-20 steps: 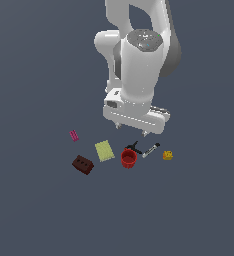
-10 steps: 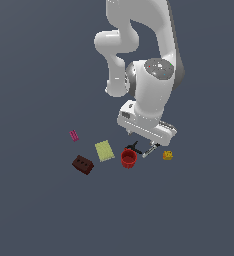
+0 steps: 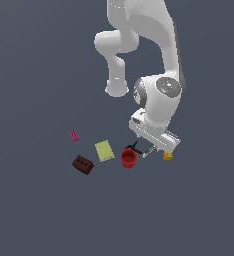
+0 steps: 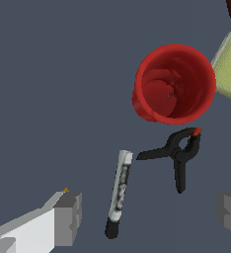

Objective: Pick up a designated object from a clutter of objects.

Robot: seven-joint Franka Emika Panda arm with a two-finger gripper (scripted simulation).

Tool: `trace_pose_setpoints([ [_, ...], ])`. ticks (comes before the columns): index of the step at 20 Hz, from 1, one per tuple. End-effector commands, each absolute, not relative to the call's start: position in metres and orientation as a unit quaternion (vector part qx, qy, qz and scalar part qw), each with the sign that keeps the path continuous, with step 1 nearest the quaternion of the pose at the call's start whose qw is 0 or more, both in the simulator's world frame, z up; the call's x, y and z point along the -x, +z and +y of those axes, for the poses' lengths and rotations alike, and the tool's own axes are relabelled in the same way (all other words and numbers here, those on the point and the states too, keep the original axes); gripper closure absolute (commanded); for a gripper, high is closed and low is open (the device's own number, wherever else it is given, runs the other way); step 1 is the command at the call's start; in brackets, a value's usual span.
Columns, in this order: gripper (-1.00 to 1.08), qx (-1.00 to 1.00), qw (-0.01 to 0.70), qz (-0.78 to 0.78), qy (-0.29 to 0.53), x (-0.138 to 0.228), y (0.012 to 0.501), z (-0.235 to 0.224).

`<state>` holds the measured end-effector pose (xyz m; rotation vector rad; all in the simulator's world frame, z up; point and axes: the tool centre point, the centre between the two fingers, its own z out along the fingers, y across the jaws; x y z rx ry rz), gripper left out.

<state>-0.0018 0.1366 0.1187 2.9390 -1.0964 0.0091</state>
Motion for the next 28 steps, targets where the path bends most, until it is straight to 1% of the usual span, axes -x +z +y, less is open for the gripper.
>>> trace_pose_setpoints([
  [1,-0.92,-0.929,0.002,-0.369,0.003,0.006,0.105,0.147],
  [7,-0.92,-0.914,0.001,-0.405,0.001,0.017,0.08,0.165],
  [13,-0.92,-0.905,0.0,-0.426,0.0,0.024,0.065,0.176],
  [23,-0.92,-0.902,0.0,-0.432,0.0,0.027,0.058,0.179],
  [28,-0.92,-0.902,0.0,-0.432,0.0,0.027,0.042,0.179],
])
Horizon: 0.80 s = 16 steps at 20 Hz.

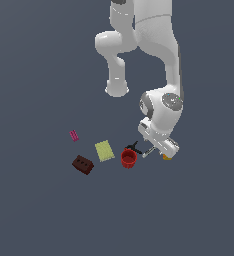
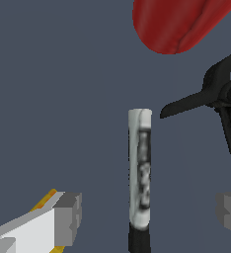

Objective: Pick up a designated object from a clutter of objects.

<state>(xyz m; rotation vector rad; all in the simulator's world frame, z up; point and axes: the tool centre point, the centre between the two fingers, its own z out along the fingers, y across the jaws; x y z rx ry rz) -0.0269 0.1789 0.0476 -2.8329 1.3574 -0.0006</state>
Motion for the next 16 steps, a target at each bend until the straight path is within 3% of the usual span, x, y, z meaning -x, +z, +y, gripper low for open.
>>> trace_pose_setpoints([
  [1,-0.92,0.902,0.0,0.432,0.0,0.028,0.037,0.179],
  [11,-0.92,0.901,0.0,0.433,0.0,0.027,0.01,0.179],
  [12,1.08,0.901,0.0,0.433,0.0,0.027,0.01,0.179],
  [16,1.08,0.901,0.0,0.433,0.0,0.027,0.01,0.179],
])
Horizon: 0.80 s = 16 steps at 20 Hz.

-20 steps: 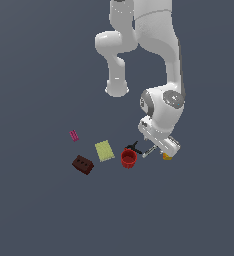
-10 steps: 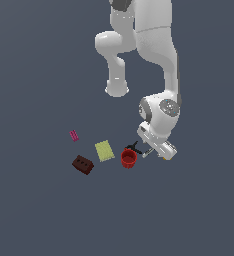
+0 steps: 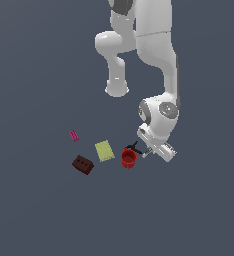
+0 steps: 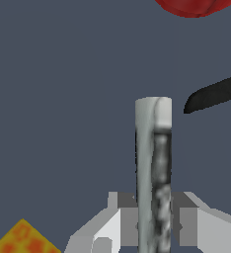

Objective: Pick up a designated object from a clutter of objects.

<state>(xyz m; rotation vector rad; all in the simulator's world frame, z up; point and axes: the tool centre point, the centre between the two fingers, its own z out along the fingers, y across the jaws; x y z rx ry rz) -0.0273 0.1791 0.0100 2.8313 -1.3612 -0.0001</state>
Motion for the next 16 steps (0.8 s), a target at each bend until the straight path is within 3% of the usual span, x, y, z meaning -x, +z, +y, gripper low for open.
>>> trace_pose_setpoints([
  [1,1.08,-0.901,0.0,-0.433,0.0,0.027,0.01,0.179],
  [16,1.08,-0.901,0.0,-0.433,0.0,0.028,0.035,0.181],
])
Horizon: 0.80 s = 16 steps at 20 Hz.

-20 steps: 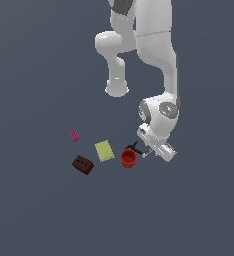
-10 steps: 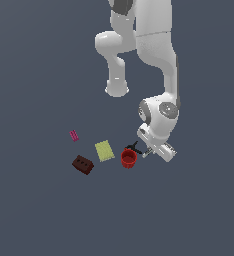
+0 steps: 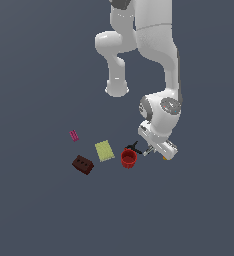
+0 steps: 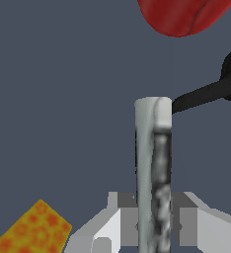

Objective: Pick up a designated object from a clutter of objects.

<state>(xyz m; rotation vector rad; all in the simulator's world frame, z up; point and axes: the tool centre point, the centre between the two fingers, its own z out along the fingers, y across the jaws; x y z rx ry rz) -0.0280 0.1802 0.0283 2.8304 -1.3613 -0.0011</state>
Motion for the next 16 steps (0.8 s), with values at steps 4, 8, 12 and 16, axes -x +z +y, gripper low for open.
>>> trace_pose_setpoints([
  [4,1.08,-0.901,0.0,-0.433,0.0,0.029,0.06,0.183],
  [8,1.08,-0.901,0.0,-0.433,0.0,0.029,0.094,0.185],
  [12,1.08,-0.901,0.0,-0.433,0.0,0.03,0.135,0.189],
  [16,1.08,-0.901,0.0,-0.433,0.0,0.031,0.179,0.193],
])
